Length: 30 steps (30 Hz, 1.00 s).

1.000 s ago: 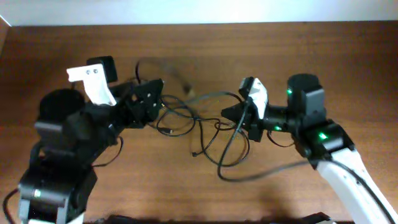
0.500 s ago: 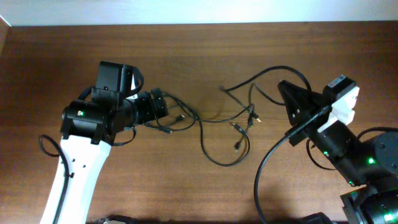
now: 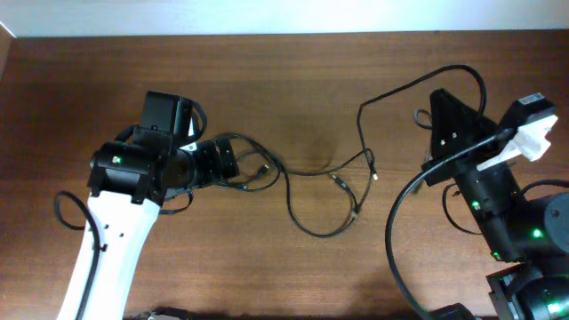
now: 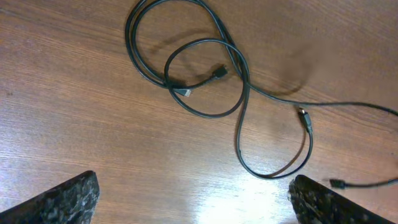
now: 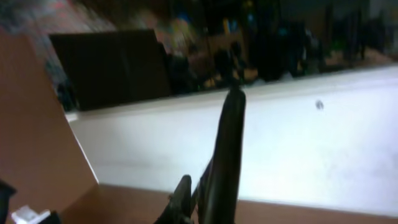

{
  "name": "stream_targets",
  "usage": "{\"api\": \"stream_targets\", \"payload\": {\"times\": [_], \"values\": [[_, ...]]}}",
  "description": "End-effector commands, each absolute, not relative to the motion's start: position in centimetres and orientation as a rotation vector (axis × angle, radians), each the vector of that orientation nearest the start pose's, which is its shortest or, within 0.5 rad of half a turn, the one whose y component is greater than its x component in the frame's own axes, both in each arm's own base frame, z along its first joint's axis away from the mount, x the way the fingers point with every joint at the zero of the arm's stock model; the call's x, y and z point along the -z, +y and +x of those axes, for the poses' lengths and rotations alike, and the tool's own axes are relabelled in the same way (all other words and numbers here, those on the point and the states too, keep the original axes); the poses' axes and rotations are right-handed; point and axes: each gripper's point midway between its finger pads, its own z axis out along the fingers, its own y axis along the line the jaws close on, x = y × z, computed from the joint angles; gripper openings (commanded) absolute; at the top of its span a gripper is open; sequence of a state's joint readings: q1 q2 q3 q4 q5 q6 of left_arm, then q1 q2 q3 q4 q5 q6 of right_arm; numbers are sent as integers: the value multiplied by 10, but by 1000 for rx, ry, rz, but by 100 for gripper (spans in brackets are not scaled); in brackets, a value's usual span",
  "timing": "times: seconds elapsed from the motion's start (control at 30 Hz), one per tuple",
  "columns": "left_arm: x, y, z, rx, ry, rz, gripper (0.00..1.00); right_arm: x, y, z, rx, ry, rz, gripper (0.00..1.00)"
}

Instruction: Untangle cables

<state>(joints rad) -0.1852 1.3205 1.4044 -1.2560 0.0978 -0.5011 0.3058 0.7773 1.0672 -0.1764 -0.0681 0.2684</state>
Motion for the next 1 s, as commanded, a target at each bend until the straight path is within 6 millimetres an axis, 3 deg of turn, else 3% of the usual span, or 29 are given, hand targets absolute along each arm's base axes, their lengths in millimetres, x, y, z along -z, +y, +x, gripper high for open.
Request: {"api": "stream_targets", "payload": {"times": [0.0,0.03,0.1,0.23,0.4,0.5,0.53,0.63,0.7,0.73,0.87,0.97], "values": [[-223,-71,281,316,2759,-395,99,-419,99,289,-540,1632,-1,4],[-223,-71,281,316,2759,-395,99,-403,108,293,-577,1699,-11,4],[-223,-71,281,316,2759,-395,99,-381,152,291,-781,1792,-200,4],[-223,-71,281,317,2759,-395,99,-353,190,288,-994,1888,-362,4],[-223,-71,281,317,2759,-395,99,-346,206,281,-1081,1912,-433,4],[-223,-71,281,317,2759,-395,99,-356,210,281,-1084,1859,-458,4],[-223,-71,281,317,2759,-395,99,-372,210,283,-1070,1786,-469,4],[-223,-71,281,317,2759,-395,99,-398,190,303,-917,1676,-351,4],[-223,-71,281,317,2759,-395,99,-410,166,318,-785,1635,-219,4],[-223,-71,281,317,2759,-395,99,-415,143,328,-671,1614,-99,4],[-223,-71,281,317,2759,-395,99,-420,81,342,-385,1563,196,4],[-223,-71,281,317,2759,-395,99,-412,40,343,-191,1555,370,4]]}}
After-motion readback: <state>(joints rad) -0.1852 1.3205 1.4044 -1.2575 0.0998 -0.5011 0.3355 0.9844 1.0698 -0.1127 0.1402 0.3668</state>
